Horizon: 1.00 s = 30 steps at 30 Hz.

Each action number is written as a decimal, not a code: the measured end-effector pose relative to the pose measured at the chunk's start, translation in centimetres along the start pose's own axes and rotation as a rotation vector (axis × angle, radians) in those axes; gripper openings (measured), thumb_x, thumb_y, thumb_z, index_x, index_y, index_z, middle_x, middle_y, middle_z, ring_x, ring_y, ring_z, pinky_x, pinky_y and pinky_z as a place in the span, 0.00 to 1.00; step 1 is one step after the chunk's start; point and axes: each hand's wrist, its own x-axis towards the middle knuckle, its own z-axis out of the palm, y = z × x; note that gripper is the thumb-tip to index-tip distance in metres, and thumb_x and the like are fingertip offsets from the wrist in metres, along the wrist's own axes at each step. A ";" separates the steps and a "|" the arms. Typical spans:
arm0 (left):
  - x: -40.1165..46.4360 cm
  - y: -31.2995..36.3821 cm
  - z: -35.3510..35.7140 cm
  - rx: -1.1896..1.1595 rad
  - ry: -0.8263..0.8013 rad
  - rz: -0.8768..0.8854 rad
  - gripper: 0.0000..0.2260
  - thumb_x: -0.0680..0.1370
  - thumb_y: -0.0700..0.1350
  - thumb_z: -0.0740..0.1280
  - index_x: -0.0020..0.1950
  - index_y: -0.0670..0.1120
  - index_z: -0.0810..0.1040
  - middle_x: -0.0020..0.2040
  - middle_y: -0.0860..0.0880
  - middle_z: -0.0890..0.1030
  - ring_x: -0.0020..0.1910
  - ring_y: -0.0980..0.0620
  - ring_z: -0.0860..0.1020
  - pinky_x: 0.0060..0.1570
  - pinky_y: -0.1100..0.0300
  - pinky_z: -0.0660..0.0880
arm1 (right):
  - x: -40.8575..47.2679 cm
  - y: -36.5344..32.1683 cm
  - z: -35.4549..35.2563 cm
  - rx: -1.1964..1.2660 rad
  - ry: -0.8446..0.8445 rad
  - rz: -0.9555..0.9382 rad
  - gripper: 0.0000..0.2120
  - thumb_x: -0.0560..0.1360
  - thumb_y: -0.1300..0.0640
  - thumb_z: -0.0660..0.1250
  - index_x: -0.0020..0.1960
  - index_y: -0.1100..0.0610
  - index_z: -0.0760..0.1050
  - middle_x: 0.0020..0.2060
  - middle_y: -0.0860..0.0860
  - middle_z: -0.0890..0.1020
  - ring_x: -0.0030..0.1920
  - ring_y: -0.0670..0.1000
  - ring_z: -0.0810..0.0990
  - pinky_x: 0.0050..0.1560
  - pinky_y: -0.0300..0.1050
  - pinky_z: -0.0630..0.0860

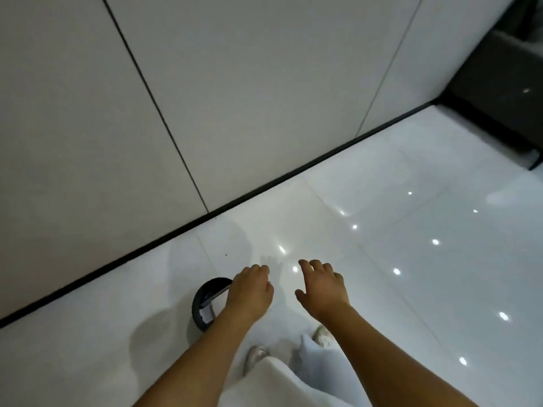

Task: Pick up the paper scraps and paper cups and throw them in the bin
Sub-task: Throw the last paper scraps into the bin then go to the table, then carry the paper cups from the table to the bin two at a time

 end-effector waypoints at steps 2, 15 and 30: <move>0.2 4.0 0.1 0.053 -0.030 0.096 0.14 0.81 0.47 0.56 0.64 0.45 0.71 0.60 0.47 0.76 0.58 0.49 0.73 0.58 0.56 0.71 | -2.3 3.3 -0.4 0.063 0.035 0.089 0.29 0.78 0.47 0.61 0.76 0.52 0.54 0.71 0.52 0.65 0.69 0.56 0.65 0.67 0.52 0.65; -1.1 35.9 10.5 0.216 -0.185 0.548 0.13 0.80 0.48 0.56 0.61 0.46 0.72 0.58 0.49 0.76 0.57 0.49 0.74 0.54 0.58 0.70 | -19.1 31.2 0.3 0.354 0.170 0.564 0.28 0.78 0.46 0.61 0.74 0.51 0.57 0.69 0.51 0.68 0.67 0.54 0.66 0.65 0.51 0.66; 2.9 63.2 21.6 0.361 -0.405 0.942 0.15 0.80 0.50 0.56 0.65 0.47 0.71 0.60 0.49 0.75 0.59 0.50 0.73 0.56 0.57 0.71 | -26.9 55.5 0.2 0.569 0.238 1.006 0.26 0.78 0.47 0.61 0.73 0.52 0.59 0.65 0.51 0.70 0.65 0.54 0.68 0.61 0.51 0.68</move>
